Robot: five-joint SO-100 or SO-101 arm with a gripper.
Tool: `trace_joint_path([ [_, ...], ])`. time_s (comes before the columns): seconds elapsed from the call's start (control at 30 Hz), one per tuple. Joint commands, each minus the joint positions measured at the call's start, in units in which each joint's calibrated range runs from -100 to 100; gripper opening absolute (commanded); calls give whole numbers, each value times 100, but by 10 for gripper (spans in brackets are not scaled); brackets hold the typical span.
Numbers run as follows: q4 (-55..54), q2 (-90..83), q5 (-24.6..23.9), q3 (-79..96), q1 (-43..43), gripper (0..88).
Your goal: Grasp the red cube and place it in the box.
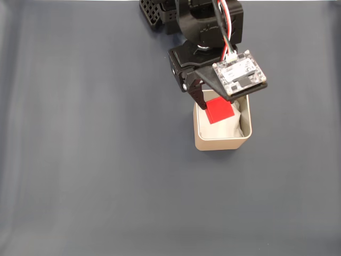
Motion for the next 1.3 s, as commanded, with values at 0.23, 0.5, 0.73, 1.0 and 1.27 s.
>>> trace_joint_path([
  [0.23, -122, -17, 0, -299, 15, 5],
  [0.5, -122, -34, 0, -281, -13, 16],
  [0.73, -310, -51, -161, -281, 8, 335],
  [1.0, -392, -94, -147, -189, 58, 510],
  [1.27, -417, -94, -147, -171, 86, 535],
])
